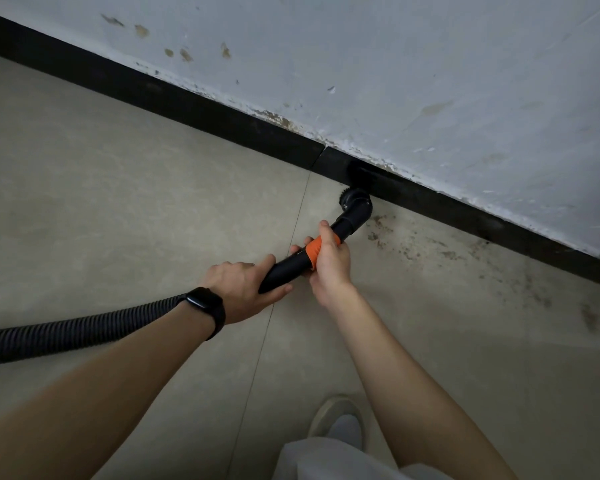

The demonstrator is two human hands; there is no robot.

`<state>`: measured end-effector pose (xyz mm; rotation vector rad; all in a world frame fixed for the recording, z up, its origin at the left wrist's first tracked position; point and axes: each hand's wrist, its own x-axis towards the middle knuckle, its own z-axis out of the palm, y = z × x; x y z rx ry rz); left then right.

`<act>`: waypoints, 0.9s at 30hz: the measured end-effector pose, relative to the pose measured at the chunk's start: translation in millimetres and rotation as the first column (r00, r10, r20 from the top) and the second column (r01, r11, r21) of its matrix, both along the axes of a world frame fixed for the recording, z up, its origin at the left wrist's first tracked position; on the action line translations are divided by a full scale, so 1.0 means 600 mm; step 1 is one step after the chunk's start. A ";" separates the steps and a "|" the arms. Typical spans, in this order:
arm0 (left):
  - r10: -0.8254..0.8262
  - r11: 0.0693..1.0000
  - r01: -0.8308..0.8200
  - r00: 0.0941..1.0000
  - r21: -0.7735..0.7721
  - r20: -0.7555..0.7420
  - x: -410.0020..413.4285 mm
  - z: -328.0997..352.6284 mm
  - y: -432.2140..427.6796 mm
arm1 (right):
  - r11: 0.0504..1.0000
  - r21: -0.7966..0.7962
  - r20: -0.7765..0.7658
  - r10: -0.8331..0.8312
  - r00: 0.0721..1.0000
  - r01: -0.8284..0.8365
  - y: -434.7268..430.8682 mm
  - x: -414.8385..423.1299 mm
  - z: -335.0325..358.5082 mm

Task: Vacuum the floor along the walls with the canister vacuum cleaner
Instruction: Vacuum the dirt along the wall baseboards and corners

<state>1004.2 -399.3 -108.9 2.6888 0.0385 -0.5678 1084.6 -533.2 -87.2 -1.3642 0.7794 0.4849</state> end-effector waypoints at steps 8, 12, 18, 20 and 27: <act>0.101 0.992 -0.104 0.994 -0.070 -0.032 0.004 0.005 0.031 | 0.997 -0.046 0.022 0.066 0.998 -0.065 0.040 0.021 -0.007; 0.163 0.983 -0.165 0.986 -0.084 -0.027 -0.010 0.005 0.067 | 0.990 -0.012 0.009 0.137 0.990 -0.137 0.076 0.020 -0.008; 0.155 0.987 -0.157 0.986 -0.031 -0.053 -0.042 0.012 0.093 | 0.970 0.189 -0.094 0.169 0.981 -0.149 0.087 0.001 -0.001; 0.111 0.993 -0.114 0.991 -0.027 -0.077 -0.057 0.017 0.087 | 0.976 0.207 -0.129 0.096 0.987 -0.068 0.073 -0.024 0.002; -0.278 0.960 0.279 0.958 0.014 -0.070 -0.104 0.001 0.038 | 0.948 0.204 -0.216 -0.200 0.956 0.244 -0.029 -0.147 -0.002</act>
